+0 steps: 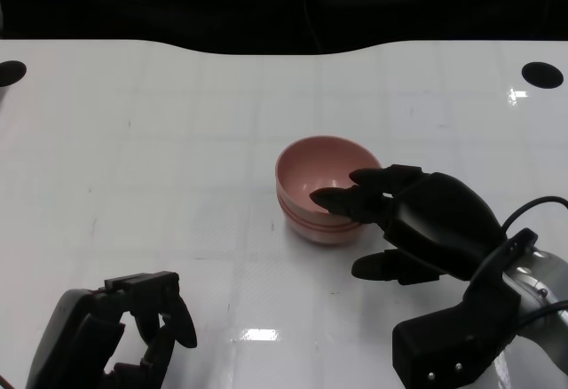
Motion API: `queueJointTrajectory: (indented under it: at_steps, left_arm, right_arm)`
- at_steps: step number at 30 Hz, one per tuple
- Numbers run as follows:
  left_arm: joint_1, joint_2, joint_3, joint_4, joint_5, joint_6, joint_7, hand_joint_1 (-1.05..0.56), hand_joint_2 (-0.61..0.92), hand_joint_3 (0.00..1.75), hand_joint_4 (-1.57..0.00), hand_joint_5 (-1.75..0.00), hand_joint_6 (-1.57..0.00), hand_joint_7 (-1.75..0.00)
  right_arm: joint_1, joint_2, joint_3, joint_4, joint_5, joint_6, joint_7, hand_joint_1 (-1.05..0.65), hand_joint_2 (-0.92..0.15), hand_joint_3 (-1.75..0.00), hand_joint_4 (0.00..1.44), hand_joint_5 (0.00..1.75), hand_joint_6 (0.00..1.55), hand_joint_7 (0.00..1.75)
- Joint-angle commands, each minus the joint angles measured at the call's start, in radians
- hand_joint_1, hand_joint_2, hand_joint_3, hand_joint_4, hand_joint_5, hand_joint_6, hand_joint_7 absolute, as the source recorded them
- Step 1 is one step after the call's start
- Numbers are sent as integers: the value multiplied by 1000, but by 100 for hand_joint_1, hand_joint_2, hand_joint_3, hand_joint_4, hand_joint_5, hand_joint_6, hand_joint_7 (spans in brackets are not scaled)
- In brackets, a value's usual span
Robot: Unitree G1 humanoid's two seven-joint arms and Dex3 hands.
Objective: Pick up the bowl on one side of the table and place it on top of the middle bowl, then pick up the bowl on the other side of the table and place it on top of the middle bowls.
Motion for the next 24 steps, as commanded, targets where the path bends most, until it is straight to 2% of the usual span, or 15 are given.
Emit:
queueJointTrajectory:
  at_steps: [1, 7, 11, 20, 23, 24]
  left_arm:
    - [6, 15, 1, -2, -4, 2, -9, -3, 22, 163, -88, -170, -84, -148]
    - [5, 15, 1, -4, 0, 2, -7, -3, 22, 162, -89, -170, -85, -147]
    - [5, 14, 2, -6, 2, 4, -5, -4, 22, 163, -89, -170, -85, -147]
    - [11, 15, 1, -12, 2, 5, -6, -6, 23, 163, -89, -170, -84, -148]
    - [13, 14, 1, -14, 0, 4, -6, -6, 23, 163, -88, -170, -84, -148]
    - [13, 14, 0, -15, -1, 4, -8, -5, 23, 163, -88, -170, -84, -148]
  right_arm:
    - [19, -10, -31, -6, 23, -7, -20, -59, -92, -24, 33, 0, 31, 0]
    - [81, -27, -75, -71, 67, -24, -11, -53, -92, -19, 36, 2, 34, 2]
    - [142, -44, -110, -131, 99, -31, 7, -45, -92, -10, 47, 9, 47, 8]
    - [288, -61, -195, -240, 194, -98, 7, -20, -82, 0, 91, 34, 93, 25]
    - [327, -60, -223, -276, 242, -110, 28, -14, -82, 0, 101, 40, 101, 26]
    - [346, -58, -235, -299, 262, -107, 38, -11, -82, -1, 106, 52, 106, 27]
